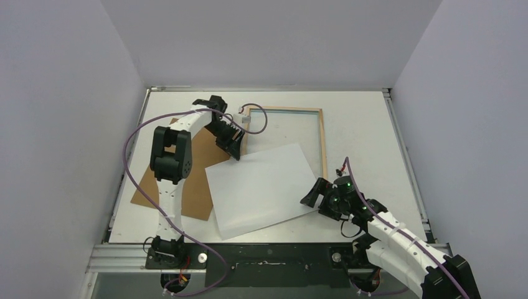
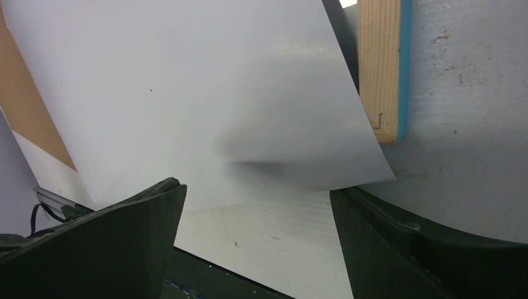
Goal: Put the photo into the frame
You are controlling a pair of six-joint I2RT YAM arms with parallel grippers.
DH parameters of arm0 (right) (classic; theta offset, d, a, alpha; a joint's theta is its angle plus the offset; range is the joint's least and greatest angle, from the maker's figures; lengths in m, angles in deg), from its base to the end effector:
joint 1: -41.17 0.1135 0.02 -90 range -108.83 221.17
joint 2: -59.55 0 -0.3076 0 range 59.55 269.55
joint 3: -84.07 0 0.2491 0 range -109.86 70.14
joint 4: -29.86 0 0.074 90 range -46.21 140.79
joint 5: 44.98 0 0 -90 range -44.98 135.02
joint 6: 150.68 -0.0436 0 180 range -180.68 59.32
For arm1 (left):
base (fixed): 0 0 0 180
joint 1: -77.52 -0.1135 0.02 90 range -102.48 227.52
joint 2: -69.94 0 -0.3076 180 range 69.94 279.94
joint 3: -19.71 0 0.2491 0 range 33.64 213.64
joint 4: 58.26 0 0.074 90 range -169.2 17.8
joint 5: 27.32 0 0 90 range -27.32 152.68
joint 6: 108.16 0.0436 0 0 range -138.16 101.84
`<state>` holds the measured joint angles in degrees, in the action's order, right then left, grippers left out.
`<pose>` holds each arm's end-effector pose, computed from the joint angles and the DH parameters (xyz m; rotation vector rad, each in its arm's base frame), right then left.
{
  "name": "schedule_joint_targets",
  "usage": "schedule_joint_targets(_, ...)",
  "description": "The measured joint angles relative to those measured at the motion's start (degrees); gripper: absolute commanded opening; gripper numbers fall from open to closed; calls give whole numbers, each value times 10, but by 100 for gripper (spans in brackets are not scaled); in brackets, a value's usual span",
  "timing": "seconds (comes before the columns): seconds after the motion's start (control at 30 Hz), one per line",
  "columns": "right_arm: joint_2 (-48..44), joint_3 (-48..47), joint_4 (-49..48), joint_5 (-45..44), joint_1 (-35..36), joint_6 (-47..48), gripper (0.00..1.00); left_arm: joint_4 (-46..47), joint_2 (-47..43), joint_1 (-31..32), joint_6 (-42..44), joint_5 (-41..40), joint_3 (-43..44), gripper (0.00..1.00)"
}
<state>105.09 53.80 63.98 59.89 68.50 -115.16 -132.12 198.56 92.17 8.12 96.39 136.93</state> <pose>0.1019 0.0652 0.1793 0.4933 2.5834 0.8956 0.4440 -0.1411 0.1947 1.0405 2.6850 -0.8558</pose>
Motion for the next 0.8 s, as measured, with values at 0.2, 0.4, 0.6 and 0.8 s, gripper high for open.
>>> schedule_joint_targets(0.2,7,-5,1,0,0,15,90,-25,12,0,24,8,4,48)
schedule_joint_targets(0.4,7,-5,1,0,0,17,90,-41,12,0,43,12,4,45)
schedule_joint_targets(0.6,7,-5,1,0,0,23,90,-85,13,0,80,30,10,39)
schedule_joint_targets(0.8,7,-14,4,5,-4,32,90,-107,13,-1,94,36,12,24)
